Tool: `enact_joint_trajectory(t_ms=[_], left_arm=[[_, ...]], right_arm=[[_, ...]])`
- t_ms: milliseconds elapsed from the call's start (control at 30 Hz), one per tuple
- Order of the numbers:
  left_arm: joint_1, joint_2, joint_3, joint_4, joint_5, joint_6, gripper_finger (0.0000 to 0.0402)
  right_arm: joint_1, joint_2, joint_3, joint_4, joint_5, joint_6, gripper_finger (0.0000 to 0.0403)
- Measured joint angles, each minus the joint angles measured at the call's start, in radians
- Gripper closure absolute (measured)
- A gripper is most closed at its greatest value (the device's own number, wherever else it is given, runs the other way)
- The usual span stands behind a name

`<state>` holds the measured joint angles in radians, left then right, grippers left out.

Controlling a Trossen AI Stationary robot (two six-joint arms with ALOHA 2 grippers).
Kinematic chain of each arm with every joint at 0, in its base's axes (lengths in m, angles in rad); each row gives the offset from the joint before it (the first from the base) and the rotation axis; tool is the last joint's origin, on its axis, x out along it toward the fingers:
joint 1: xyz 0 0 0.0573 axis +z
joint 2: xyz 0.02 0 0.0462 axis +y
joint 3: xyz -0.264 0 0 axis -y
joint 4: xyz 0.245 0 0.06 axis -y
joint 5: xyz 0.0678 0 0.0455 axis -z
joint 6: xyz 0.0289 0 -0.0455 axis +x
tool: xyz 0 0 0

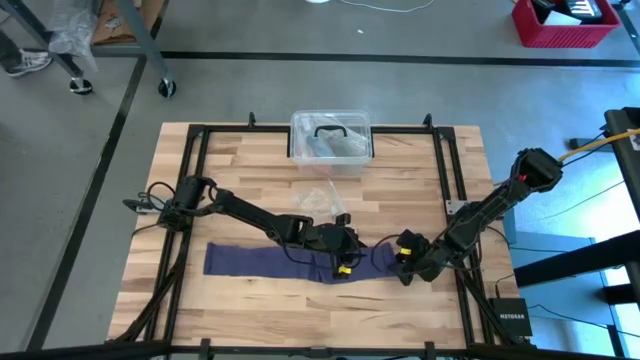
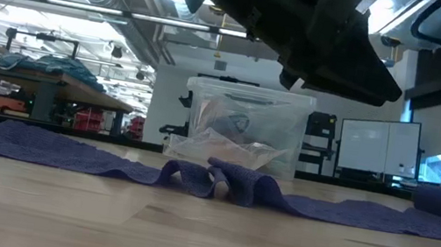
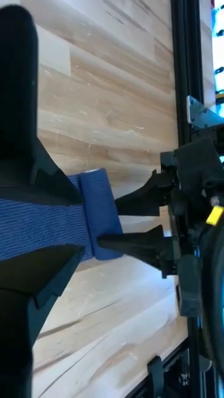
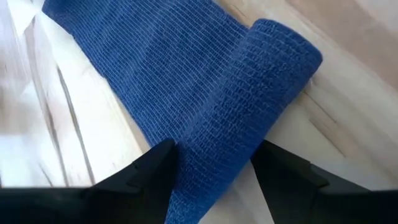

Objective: Roll bandage
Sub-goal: Roll the blue bandage

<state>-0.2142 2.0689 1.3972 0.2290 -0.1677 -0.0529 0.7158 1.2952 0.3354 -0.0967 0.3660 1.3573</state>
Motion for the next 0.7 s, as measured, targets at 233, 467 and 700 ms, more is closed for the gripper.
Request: enact_joint_trajectory(t_ms=[233,467,700], left_arm=[[0.0,0.0,0.0,0.0,0.0,0.001,0.0298],[-0.007,0.0,0.0,-0.009,0.0,-0.027,0.0298],[-0.013,-0.007,0.021,-0.04,0.0,-0.098,0.0298]], right_arm=[[-0.002,0.003,-0.005,0.008,0.057,-0.056,0.0238],[-0.003,0.003,-0.005,0.008,0.06,-0.105,0.0248],[-0.003,-0.063,0.087,-0.191,0.061,-0.237,0.0292]])
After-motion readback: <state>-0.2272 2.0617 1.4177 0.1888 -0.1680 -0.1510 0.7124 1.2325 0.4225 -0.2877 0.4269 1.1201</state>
